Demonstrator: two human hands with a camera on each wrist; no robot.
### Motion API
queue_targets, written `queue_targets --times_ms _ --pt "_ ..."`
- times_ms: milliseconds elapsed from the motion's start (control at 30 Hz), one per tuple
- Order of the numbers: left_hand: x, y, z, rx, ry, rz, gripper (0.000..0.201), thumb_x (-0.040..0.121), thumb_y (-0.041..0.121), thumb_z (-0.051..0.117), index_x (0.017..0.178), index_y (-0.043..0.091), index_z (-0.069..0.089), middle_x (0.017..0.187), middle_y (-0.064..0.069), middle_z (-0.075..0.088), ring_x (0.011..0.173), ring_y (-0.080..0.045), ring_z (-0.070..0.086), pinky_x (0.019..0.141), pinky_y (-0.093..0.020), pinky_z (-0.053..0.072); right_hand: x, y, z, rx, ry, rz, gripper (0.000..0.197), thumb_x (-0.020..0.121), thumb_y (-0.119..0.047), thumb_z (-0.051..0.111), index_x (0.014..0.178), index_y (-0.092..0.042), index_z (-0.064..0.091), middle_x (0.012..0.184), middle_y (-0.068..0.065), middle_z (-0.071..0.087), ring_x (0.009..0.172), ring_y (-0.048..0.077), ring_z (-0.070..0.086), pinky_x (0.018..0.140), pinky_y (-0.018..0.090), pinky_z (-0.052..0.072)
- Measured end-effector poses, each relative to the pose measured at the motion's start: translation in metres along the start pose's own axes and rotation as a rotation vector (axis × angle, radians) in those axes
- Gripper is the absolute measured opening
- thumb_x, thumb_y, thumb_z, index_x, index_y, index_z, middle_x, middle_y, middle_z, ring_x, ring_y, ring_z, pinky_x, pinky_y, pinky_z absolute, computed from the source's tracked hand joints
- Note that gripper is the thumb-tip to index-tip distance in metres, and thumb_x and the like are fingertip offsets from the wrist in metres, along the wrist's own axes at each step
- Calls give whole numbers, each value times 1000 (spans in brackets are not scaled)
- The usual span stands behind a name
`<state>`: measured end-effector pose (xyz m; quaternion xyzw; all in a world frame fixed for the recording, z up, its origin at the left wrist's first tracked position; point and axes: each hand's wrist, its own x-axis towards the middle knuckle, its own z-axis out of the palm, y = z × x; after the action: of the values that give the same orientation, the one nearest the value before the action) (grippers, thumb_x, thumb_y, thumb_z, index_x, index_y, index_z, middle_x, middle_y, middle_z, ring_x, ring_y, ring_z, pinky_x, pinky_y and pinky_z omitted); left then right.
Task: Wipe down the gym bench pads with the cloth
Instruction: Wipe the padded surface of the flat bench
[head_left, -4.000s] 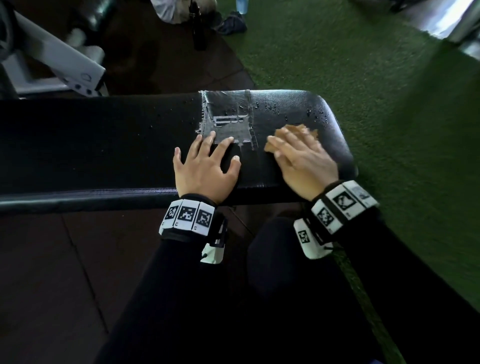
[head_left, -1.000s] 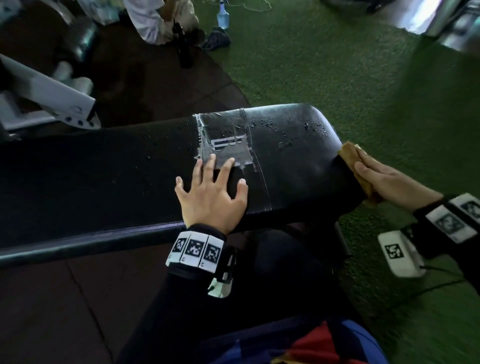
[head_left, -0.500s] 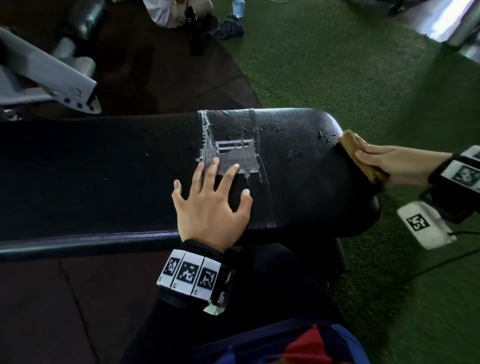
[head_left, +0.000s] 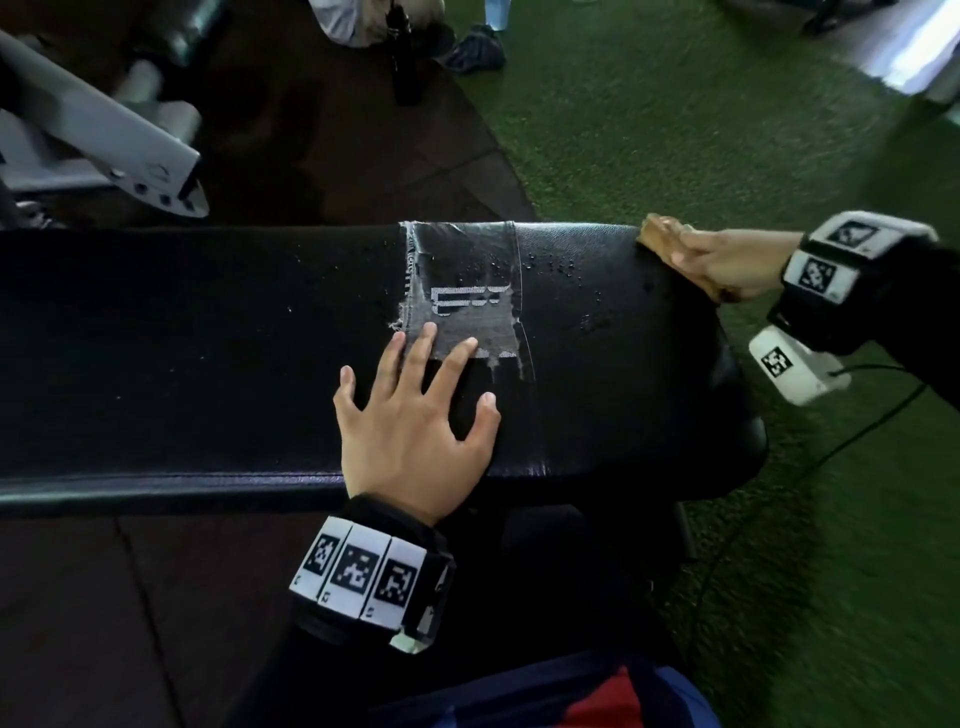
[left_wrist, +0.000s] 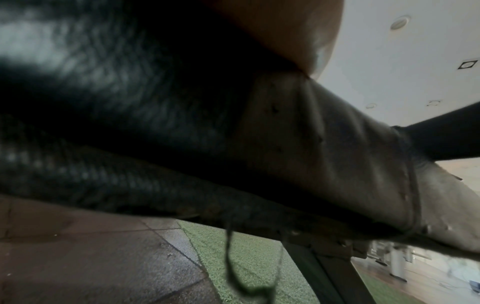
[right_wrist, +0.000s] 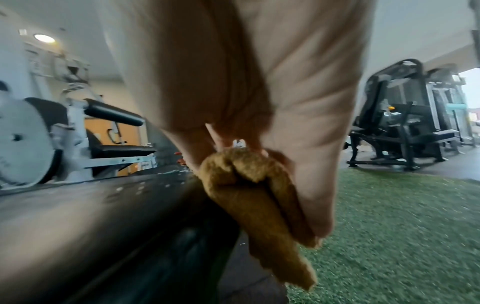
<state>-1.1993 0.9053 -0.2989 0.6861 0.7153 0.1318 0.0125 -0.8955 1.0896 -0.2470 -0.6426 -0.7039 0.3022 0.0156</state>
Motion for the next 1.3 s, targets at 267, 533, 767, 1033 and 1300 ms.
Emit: queue_targets --times_ms 267,533,767,1033,1300 --pt "2 0 1 -5 -4 -8 57 86 64 18 140 49 28 156 10 25 146 -12 14 112 -54 9 -77 -29 18 -384 -284 -437 57 99 -24 36 141 -42 0 149 -14 -23 135 -1 -26 99 -1 -15" --pt "0 0 -2 5 -6 6 58 87 63 16 142 49 26 156 11 24 146 -12 13 113 -53 8 -10 -113 37 -605 -275 -401 56 103 -18 26 149 -20 -6 155 11 -20 144 23 -15 116 37 -4" --pt "0 -2 0 -2 -2 15 57 87 64 15 141 50 26 156 11 23 146 -12 13 113 -53 7 8 -55 2 -477 -52 -194 50 101 -14 34 148 -8 17 158 11 7 146 26 2 118 36 3" --pt "1 0 3 -7 13 6 55 87 62 18 139 48 28 155 9 27 145 -14 15 112 -54 8 -77 -40 25 -491 -264 -333 56 100 -27 33 148 -36 5 154 -2 -23 143 15 -17 117 29 -5" --pt "-1 -1 0 0 8 13 58 87 62 14 142 49 26 156 11 23 146 -12 13 113 -52 7 -24 -109 36 -581 -295 -388 57 102 -22 30 149 -27 -2 156 4 -19 145 18 -9 118 33 3"
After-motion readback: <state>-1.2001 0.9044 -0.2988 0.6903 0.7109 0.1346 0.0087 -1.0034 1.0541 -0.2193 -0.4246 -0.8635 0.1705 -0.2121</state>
